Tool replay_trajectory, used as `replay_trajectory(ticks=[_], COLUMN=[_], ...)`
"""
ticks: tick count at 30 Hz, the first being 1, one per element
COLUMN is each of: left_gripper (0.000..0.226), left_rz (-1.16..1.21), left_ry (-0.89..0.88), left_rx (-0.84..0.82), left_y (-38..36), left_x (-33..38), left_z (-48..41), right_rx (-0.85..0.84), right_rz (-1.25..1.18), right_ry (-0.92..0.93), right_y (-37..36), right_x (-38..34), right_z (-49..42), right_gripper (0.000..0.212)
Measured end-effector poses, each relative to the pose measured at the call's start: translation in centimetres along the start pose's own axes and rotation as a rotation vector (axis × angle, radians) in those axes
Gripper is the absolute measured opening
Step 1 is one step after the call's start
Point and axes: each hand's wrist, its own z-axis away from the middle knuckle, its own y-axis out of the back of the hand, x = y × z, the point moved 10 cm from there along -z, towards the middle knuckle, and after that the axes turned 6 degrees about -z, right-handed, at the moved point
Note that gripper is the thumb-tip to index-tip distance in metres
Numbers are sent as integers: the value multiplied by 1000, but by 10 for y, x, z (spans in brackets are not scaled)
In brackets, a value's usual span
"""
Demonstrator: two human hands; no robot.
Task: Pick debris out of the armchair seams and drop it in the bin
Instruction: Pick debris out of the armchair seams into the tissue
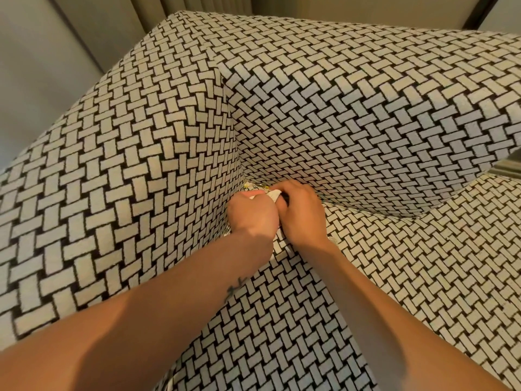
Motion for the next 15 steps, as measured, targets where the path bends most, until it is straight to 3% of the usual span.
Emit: replay_trajectory(ticks=[12,15], left_gripper=[24,37], left_rz=[28,69], left_ry=[-14,-35], left_rx=[-49,-81], left_y=[-3,-6], left_x=[1,4], left_z=[3,5], right_rx=[9,-31], right_rz=[-328,-528], right_ry=[1,-43], right_y=[12,12], right_x=[2,0], right_z=[9,14], right_gripper=[18,15])
